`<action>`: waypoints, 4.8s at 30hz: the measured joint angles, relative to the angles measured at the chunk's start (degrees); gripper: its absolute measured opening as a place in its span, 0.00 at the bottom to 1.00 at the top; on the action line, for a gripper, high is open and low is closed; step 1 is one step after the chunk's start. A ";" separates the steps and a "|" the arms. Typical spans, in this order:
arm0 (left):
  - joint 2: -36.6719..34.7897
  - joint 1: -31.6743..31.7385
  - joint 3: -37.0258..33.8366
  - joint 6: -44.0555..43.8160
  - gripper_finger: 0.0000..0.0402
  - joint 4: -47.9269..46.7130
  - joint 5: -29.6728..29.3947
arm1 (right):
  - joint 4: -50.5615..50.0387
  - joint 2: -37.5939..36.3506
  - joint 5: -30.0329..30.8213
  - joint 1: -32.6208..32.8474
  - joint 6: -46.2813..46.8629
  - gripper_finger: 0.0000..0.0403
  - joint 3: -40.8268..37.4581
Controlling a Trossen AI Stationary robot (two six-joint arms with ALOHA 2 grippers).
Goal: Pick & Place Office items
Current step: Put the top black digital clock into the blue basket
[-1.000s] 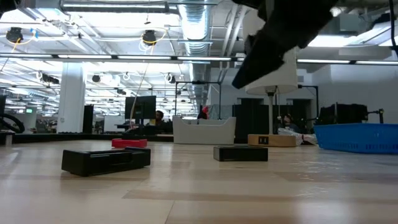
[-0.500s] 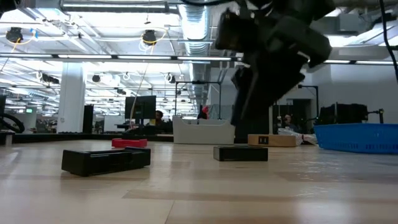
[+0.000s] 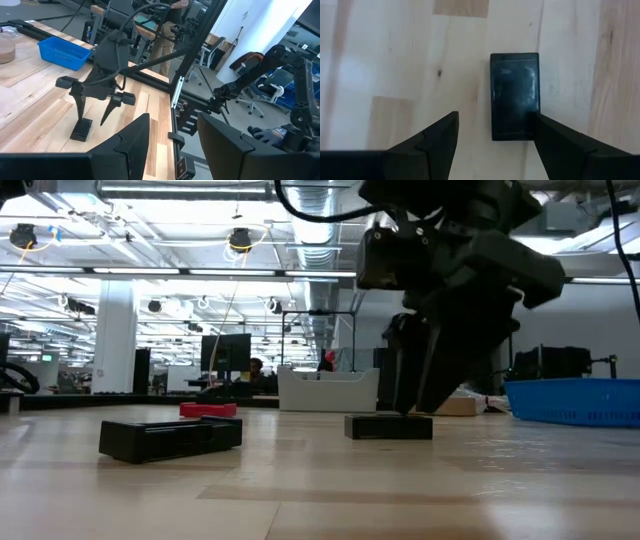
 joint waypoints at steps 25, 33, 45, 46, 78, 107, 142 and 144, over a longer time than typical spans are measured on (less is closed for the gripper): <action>0.00 0.00 0.00 -0.20 0.41 0.81 0.24 | 3.11 -0.13 4.78 -1.25 -1.65 0.59 -2.21; 0.00 0.01 0.00 -0.22 0.41 1.03 0.20 | 3.89 -0.02 4.68 -3.34 -3.34 0.59 -2.27; 0.00 0.02 0.00 -0.22 0.41 1.83 0.00 | 4.00 -0.02 3.80 3.96 2.61 0.59 -2.29; 0.00 0.00 0.00 -0.22 0.41 1.83 0.00 | 4.10 -0.02 3.86 4.85 3.40 0.59 -2.29; 0.00 -0.04 0.00 -0.22 0.41 1.84 0.26 | 6.24 1.50 12.49 9.73 10.57 0.59 -0.58; -0.02 -0.04 0.02 -0.41 0.41 1.90 0.50 | 6.47 4.65 10.88 10.05 11.67 0.35 -0.32; -0.02 -0.04 0.01 -0.20 0.41 0.33 0.72 | -54.04 -32.77 29.38 -4.80 63.15 0.36 -14.92; -0.02 -0.04 0.00 -0.20 0.41 0.33 0.73 | -54.08 -35.25 27.47 -5.33 65.99 0.39 -17.58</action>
